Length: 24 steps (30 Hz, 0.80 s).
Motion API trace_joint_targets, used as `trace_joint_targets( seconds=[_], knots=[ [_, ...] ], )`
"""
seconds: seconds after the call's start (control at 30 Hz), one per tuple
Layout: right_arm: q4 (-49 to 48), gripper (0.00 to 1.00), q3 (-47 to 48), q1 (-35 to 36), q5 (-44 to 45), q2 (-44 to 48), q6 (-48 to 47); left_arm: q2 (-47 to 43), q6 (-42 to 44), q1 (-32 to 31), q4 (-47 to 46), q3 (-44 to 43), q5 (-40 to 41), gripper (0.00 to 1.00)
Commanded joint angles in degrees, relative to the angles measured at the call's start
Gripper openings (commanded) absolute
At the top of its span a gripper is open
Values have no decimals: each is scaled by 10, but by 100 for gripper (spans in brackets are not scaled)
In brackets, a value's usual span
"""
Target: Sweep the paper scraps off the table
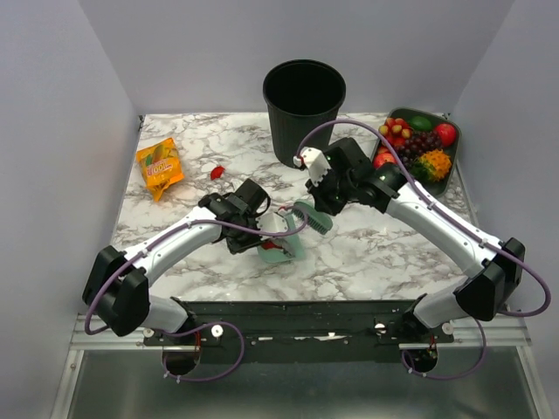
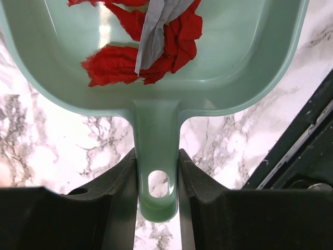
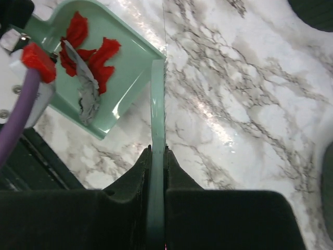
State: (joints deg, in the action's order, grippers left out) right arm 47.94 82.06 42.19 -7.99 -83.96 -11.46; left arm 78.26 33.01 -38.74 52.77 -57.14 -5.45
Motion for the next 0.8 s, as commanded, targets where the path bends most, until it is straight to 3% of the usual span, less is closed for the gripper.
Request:
trace_joint_targets(
  seconds=[0.0, 0.23, 0.4, 0.53, 0.77],
  knots=[
    [-10, 1, 14, -23, 64, 1, -55, 15, 1, -1, -28, -42, -27, 0],
    [4, 1, 108, -129, 46, -5, -66, 30, -9, 2, -20, -137, -39, 0],
    [49, 0, 149, -219, 42, -6, -58, 67, -8, 2, 4, -255, -47, 0],
    [117, 0, 166, -229, 24, -2, -35, 102, -8, 2, 5, -334, -48, 0],
    [80, 1, 78, -229, -42, 47, -4, 178, -27, 8, 40, -524, -70, 0]
  ],
)
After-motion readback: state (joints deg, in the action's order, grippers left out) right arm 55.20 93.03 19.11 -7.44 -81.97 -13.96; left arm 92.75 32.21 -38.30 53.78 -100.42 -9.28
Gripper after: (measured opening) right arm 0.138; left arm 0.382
